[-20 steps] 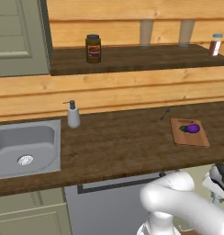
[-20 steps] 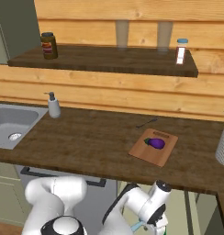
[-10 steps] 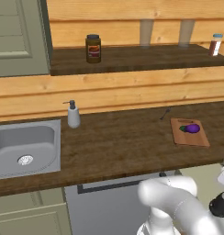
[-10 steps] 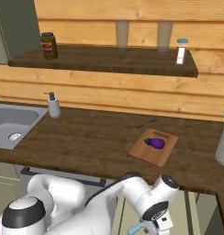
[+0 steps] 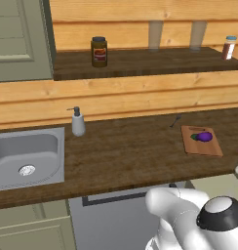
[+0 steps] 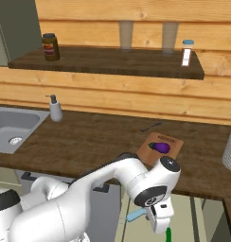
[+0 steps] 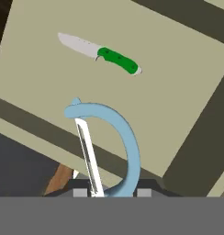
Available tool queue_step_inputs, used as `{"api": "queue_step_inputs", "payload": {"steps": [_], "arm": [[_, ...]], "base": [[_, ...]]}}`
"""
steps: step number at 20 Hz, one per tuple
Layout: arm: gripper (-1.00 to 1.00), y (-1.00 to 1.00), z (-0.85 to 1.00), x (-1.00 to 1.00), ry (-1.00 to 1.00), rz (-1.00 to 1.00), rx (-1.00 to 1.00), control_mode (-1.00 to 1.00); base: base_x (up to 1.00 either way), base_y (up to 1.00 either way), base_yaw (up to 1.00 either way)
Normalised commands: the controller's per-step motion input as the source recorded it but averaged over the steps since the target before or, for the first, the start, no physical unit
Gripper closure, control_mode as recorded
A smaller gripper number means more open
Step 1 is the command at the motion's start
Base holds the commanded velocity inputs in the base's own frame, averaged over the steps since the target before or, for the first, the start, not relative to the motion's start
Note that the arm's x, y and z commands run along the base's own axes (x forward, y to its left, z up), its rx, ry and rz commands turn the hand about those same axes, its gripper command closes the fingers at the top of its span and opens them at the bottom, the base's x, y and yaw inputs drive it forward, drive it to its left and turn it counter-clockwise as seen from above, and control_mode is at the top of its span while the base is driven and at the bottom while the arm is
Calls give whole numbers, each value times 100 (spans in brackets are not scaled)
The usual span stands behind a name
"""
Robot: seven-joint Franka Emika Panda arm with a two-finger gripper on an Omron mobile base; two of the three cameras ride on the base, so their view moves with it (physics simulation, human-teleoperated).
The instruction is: Place the appropriate cutting tool for cutting the eggplant skin on the cutting board.
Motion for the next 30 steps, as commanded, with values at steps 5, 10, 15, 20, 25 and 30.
{"api": "queue_step_inputs", "payload": {"steps": [5, 10, 15, 20, 25, 30], "arm": [[100, -10, 79, 73, 1, -8, 0, -100], [100, -23, 58, 94, 18, -2, 0, -100], [100, -12, 11, 77, 16, -4, 0, -100], [100, -3, -8, 53, 1, -9, 0, -100], [100, 0, -29, 51, 2, -9, 0, -100], [100, 0, -40, 34, 0, -7, 0, -100]], "base": [[0, 0, 0], [0, 0, 0], [0, 0, 0], [0, 0, 0], [0, 0, 0], [0, 0, 0]]}}
